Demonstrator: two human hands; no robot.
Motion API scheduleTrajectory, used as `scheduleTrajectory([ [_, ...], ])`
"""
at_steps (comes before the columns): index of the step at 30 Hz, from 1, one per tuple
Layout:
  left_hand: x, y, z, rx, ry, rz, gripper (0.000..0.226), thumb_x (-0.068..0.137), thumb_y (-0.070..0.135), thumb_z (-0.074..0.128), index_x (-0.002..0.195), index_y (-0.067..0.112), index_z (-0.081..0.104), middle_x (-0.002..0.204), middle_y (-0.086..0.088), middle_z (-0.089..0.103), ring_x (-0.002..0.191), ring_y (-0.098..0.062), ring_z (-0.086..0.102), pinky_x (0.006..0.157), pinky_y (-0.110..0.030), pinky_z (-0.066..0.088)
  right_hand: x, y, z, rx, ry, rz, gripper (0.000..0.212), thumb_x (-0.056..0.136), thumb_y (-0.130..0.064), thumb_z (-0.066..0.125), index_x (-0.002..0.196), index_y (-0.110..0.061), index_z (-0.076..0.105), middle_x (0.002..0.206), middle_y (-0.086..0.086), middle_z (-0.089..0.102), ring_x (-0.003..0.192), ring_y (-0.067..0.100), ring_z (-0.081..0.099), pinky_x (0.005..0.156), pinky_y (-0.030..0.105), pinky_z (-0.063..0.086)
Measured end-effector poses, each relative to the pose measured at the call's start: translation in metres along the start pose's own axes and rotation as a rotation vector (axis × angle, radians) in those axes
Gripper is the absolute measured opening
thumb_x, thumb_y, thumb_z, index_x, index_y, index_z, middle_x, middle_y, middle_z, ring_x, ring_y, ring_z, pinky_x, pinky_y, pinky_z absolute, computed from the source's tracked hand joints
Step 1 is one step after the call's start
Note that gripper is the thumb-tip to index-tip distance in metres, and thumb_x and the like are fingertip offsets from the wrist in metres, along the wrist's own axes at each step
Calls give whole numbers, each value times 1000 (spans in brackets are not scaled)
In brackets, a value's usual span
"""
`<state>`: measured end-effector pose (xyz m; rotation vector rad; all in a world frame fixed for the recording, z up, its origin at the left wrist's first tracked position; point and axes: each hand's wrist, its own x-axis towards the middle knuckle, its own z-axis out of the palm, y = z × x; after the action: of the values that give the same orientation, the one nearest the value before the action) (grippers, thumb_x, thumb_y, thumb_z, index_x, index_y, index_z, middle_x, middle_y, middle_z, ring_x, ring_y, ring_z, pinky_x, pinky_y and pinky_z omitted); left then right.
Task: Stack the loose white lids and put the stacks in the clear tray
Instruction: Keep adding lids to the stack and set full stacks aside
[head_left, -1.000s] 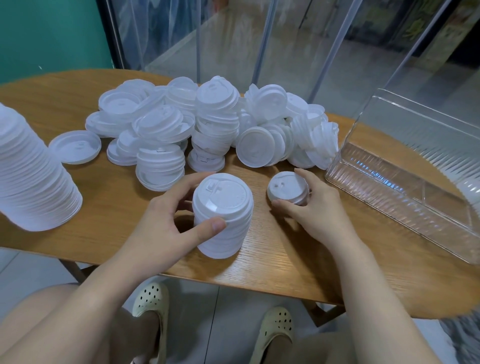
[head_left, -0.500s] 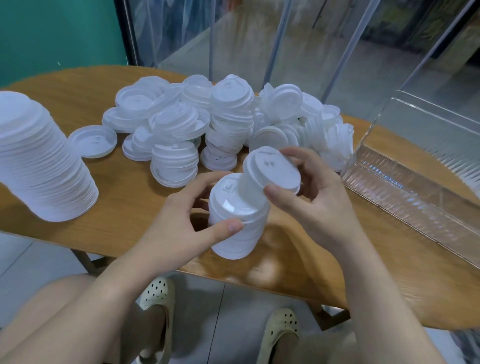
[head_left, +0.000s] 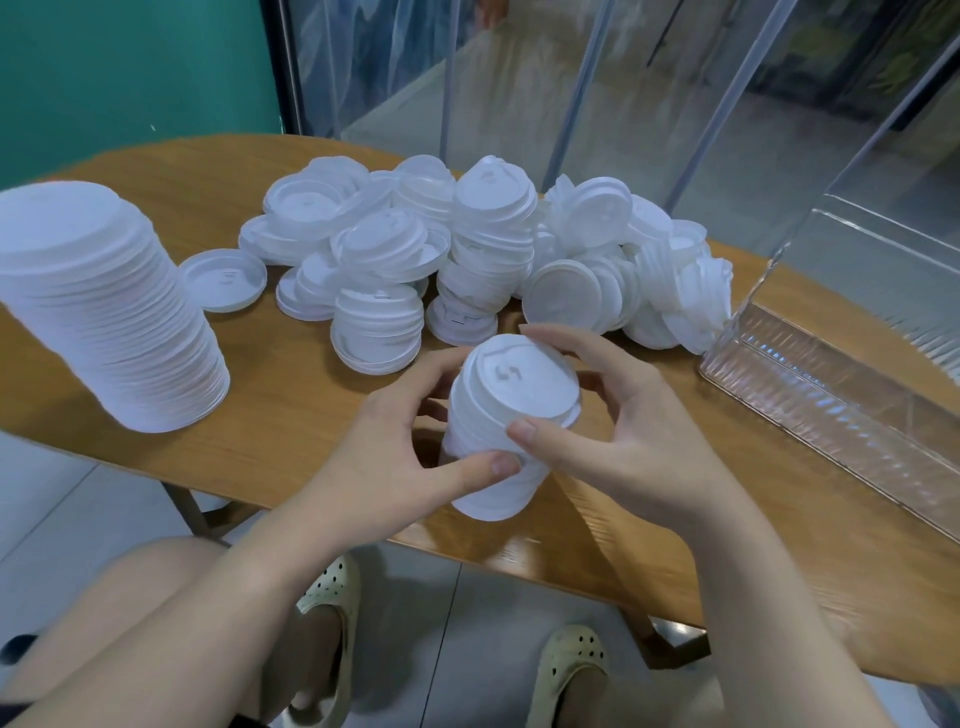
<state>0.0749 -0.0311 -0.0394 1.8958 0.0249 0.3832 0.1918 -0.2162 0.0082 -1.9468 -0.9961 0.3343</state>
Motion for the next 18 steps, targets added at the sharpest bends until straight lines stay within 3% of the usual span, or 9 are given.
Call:
scheduleTrajectory([
  [10, 0, 2, -1, -12, -11, -40, 72, 72, 56, 81, 138, 41, 55, 129, 21, 67, 122, -7, 62, 98, -28, 52, 0, -1, 2, -53, -48, 22, 75, 69, -63, 78, 138, -43, 57, 131, -27, 62, 127, 1, 55, 104, 28, 46],
  [14, 0, 2, -2, 6, -7, -32, 73, 71, 52, 83, 137, 42, 57, 128, 22, 68, 123, -7, 62, 99, -26, 53, 0, -2, 3, -83, -48, 22, 77, 67, -67, 74, 138, -44, 56, 131, -29, 59, 127, -4, 52, 98, 20, 42],
  [18, 0, 2, -3, 15, -15, -44, 73, 69, 54, 84, 136, 43, 58, 127, 22, 68, 123, -7, 62, 100, -29, 53, 3, -2, 3, -73, -62, 29, 72, 67, -68, 74, 133, -44, 57, 128, -26, 61, 124, 0, 56, 99, 26, 46],
])
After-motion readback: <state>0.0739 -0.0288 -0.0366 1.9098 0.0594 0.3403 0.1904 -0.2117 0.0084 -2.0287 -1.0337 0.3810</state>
